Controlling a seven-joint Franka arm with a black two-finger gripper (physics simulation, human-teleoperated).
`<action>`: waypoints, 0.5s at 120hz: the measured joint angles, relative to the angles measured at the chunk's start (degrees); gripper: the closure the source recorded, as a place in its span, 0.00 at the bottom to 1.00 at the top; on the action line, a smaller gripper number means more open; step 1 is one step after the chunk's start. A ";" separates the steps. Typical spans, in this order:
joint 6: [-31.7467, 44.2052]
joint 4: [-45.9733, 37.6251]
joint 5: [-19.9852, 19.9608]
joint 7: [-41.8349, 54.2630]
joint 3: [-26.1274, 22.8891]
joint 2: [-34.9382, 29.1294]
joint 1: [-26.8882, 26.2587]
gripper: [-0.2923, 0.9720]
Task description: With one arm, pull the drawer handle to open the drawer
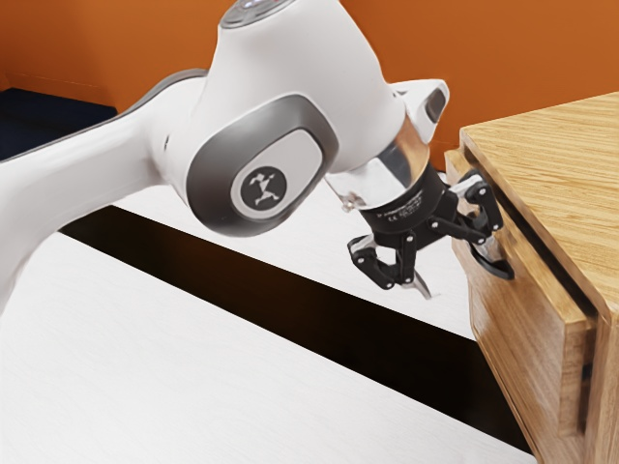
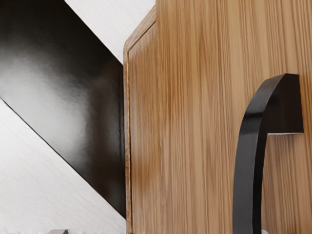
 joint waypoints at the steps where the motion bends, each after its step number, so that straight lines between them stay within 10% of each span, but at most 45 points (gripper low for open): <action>1: -0.15 0.02 0.05 0.02 0.11 -0.05 -0.10 0.42; 60: -8.35 0.14 1.09 3.38 1.60 -3.13 0.89 0.40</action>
